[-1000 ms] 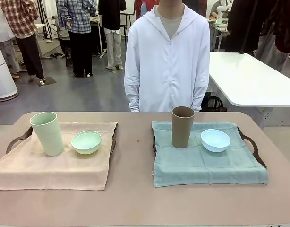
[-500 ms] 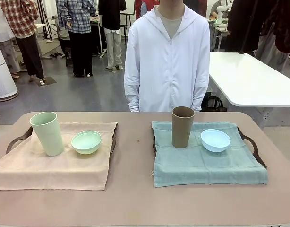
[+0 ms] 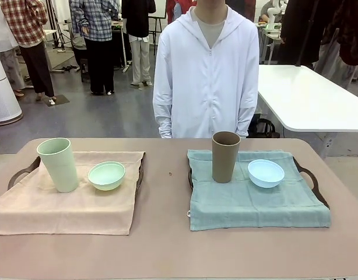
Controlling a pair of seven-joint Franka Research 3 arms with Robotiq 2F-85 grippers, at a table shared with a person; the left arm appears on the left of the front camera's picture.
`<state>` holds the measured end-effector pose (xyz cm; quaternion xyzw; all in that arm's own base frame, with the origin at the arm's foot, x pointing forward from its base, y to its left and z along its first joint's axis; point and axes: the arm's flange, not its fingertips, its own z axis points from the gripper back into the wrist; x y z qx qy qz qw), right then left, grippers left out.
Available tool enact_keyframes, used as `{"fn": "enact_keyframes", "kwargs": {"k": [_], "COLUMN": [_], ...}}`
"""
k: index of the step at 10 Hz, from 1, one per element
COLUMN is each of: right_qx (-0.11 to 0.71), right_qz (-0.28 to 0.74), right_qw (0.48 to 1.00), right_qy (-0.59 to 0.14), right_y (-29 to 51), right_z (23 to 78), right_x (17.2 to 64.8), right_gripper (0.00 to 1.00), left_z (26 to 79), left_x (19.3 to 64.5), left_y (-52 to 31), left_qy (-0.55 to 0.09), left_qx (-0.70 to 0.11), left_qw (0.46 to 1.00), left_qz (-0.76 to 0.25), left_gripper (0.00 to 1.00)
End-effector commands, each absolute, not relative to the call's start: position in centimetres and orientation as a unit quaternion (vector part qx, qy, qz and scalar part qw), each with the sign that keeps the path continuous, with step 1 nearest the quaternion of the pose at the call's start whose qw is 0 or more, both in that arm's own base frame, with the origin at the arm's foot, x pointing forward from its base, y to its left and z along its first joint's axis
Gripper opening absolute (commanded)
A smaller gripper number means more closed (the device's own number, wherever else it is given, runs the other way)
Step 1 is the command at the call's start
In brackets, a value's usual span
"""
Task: Set up a tray with a mat and arrange the tableware.
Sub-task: Place the Picnic Bowl and Reusable plastic cup back onto the Handle tray in front of the human's position.
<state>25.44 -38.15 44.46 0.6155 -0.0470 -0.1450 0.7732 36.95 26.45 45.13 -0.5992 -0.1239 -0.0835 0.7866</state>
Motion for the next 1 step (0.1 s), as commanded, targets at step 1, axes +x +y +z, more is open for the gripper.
{"fn": "enact_keyframes", "kwargs": {"k": [1], "right_qx": [0.613], "right_qz": [-0.146], "right_qw": [0.775], "right_qy": [-0.044], "right_y": [-38.16], "right_z": [44.59], "right_x": [25.23], "right_gripper": [0.97], "left_z": [45.48], "left_x": [36.61], "left_y": [26.55], "left_qy": [-0.12], "left_qx": [-0.593], "left_qw": [0.792], "left_qz": [-0.084], "left_gripper": [1.0]}}
